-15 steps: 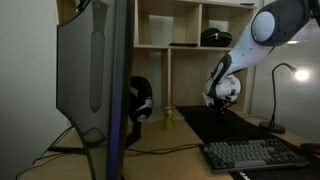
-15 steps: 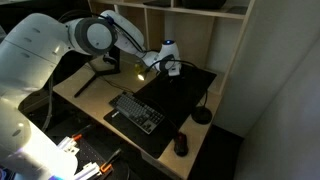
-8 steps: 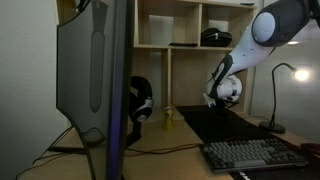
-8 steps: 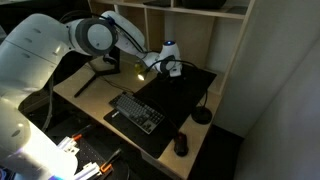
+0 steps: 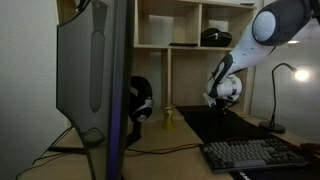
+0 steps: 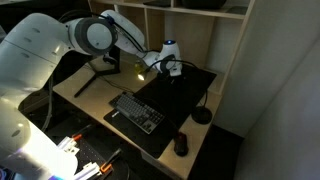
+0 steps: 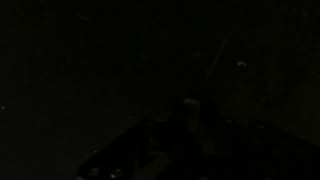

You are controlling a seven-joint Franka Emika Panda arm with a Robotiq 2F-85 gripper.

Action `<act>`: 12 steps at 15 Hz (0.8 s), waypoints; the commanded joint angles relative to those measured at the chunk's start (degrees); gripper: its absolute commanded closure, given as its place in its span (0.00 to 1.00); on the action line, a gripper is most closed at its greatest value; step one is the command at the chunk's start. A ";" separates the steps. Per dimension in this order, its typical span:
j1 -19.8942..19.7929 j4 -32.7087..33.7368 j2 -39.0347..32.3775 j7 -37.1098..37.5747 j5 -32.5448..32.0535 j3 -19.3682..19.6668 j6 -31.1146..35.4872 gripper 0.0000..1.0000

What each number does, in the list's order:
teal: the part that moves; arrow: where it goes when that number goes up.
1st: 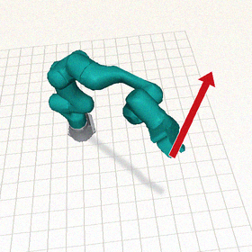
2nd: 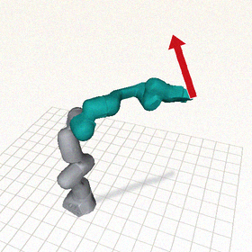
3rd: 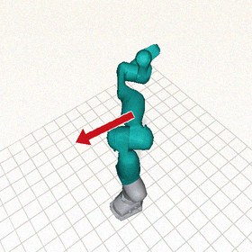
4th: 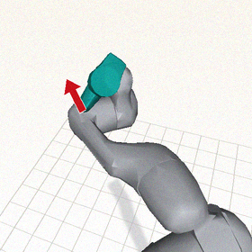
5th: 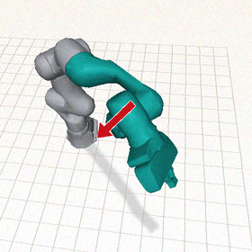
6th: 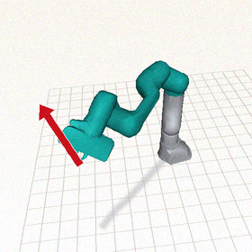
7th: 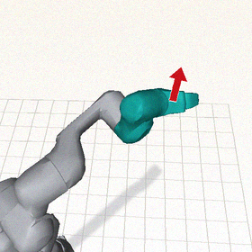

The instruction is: Turn the lamp on and off

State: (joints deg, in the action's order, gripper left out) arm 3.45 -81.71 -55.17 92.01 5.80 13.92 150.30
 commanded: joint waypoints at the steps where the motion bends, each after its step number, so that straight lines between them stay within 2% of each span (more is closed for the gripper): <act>1: -0.80 -0.22 -0.32 -1.22 -0.38 -0.60 -0.59 0.99; 4: -0.96 -0.32 -0.28 -1.45 -0.25 -0.85 -0.62 0.95; 5: -0.86 -0.31 -0.27 -1.12 -0.22 -0.69 -0.80 0.87; 6: -0.88 -0.36 -0.23 -1.15 -0.22 -0.69 -0.69 0.56; 8: -1.05 -0.72 0.30 -1.27 -0.04 -0.81 -0.51 0.49; 12: -1.62 -1.62 1.64 -2.68 -0.08 -1.18 -0.85 0.20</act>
State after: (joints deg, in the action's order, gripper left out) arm 3.18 -81.66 -55.11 91.72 5.81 13.91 150.33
